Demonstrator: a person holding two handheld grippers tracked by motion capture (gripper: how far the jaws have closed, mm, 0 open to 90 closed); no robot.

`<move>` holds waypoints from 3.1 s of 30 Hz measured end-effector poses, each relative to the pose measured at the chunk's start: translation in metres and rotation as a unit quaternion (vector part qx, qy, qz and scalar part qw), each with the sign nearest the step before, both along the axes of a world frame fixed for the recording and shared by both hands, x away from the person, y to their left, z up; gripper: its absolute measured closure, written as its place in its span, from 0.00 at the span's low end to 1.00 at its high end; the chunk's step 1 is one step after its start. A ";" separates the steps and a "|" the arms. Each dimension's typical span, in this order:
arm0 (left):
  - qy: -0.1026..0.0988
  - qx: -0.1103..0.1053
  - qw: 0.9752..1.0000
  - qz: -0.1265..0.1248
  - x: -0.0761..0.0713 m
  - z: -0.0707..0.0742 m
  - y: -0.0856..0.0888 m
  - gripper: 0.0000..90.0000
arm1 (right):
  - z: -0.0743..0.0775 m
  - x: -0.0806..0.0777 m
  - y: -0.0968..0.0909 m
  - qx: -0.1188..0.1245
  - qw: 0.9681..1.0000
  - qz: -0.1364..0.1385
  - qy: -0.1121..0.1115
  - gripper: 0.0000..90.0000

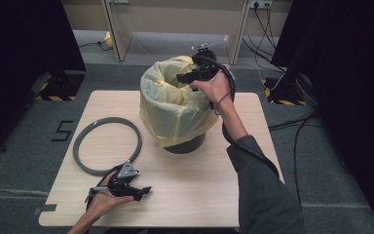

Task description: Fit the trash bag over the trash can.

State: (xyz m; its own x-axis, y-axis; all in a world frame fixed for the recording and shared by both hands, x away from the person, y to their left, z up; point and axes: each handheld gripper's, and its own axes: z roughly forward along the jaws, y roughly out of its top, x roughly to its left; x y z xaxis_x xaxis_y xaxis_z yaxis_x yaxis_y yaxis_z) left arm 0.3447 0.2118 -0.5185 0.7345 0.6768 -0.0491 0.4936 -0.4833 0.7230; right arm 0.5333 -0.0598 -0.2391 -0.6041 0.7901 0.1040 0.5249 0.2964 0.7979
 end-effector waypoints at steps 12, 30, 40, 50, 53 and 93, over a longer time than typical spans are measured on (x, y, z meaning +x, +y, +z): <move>-0.022 -0.004 1.000 -0.010 0.000 -0.005 0.000 0.15 | -0.008 0.028 0.031 -0.034 0.999 -0.001 0.007 0.41; -0.022 -0.004 1.000 -0.015 0.000 -0.005 0.000 0.14 | -0.058 0.052 0.047 -0.084 0.994 -0.009 0.068 0.40; -0.022 -0.004 1.000 -0.014 0.001 -0.005 0.000 0.14 | -0.034 0.039 0.053 -0.051 0.998 0.012 0.029 0.41; -0.022 -0.004 1.000 -0.015 0.001 -0.005 0.000 0.14 | -0.052 0.032 0.079 -0.089 0.992 0.066 0.051 0.42; -0.022 -0.004 1.000 -0.014 0.001 -0.005 0.000 0.14 | -0.045 0.032 0.076 -0.072 0.995 0.058 0.048 0.41; -0.022 -0.003 1.000 -0.013 0.001 -0.005 -0.001 0.14 | -0.051 0.045 0.095 -0.048 0.998 -0.003 0.034 0.39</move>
